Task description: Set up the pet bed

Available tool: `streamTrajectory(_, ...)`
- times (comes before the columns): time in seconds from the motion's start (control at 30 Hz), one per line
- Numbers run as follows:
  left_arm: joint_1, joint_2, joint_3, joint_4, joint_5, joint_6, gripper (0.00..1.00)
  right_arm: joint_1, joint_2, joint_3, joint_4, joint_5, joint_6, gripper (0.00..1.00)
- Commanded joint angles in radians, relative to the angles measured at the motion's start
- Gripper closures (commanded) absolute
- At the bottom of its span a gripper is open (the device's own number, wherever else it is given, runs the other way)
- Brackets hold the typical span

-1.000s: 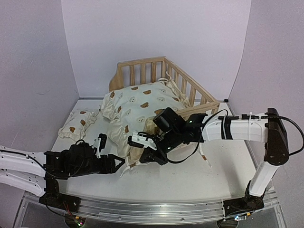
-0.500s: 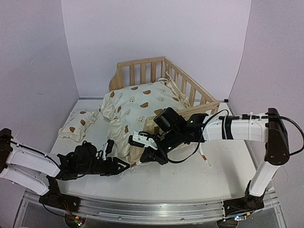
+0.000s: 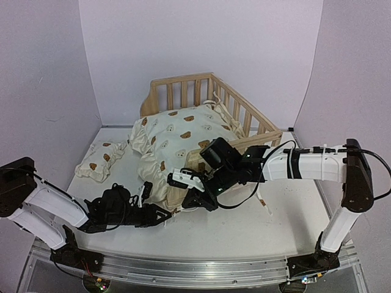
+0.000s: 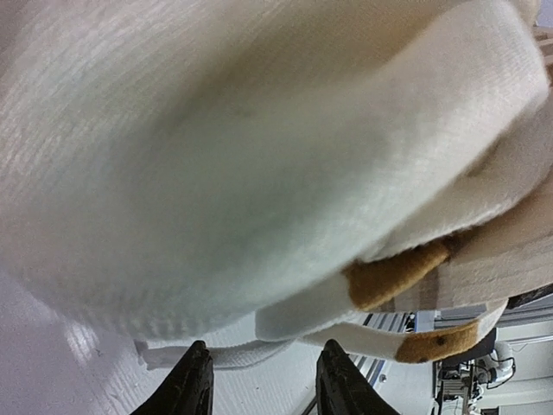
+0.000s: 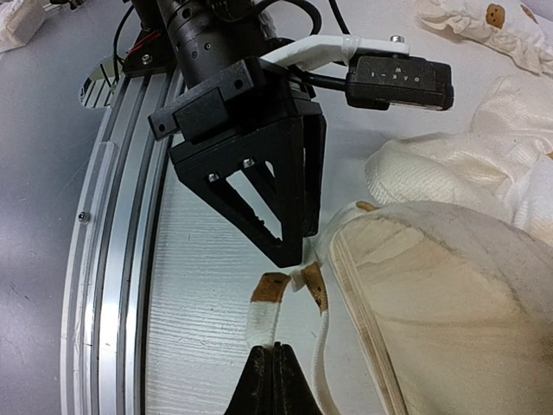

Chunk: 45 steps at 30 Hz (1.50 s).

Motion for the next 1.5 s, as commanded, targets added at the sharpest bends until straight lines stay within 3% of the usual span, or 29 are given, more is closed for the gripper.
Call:
streamTrajectory(0.0,0.010,0.023,0.033,0.141,0.029,0.021,0.63,-0.083,0.009,-0.024,-0.010,0.042,0.022,0.97)
streamTrajectory(0.2,0.011,0.047,0.050,0.152,0.026,0.030,0.65,-0.084,0.006,-0.030,-0.010,0.040,0.022,0.97)
streamTrajectory(0.53,0.013,0.100,0.090,0.160,0.020,0.066,0.51,-0.083,0.002,-0.028,-0.011,0.034,0.022,0.97)
streamTrajectory(0.63,0.013,0.112,0.100,0.160,0.012,0.077,0.58,-0.083,0.003,-0.027,-0.011,0.033,0.022,0.97)
streamTrajectory(0.93,0.018,0.110,0.087,0.157,0.039,0.017,0.98,-0.077,-0.029,-0.051,-0.014,0.042,0.039,0.97)
streamTrajectory(1.1,0.018,0.065,0.041,0.157,0.095,-0.061,1.00,-0.033,-0.078,-0.080,0.003,0.118,0.061,0.97)
streamTrajectory(1.23,0.018,-0.013,0.006,0.151,0.119,-0.082,1.00,0.028,-0.111,-0.158,0.142,0.241,0.066,0.98)
streamTrajectory(1.47,0.018,-0.057,0.019,0.123,0.165,-0.092,1.00,0.057,-0.094,-0.138,0.202,0.318,0.027,0.98)
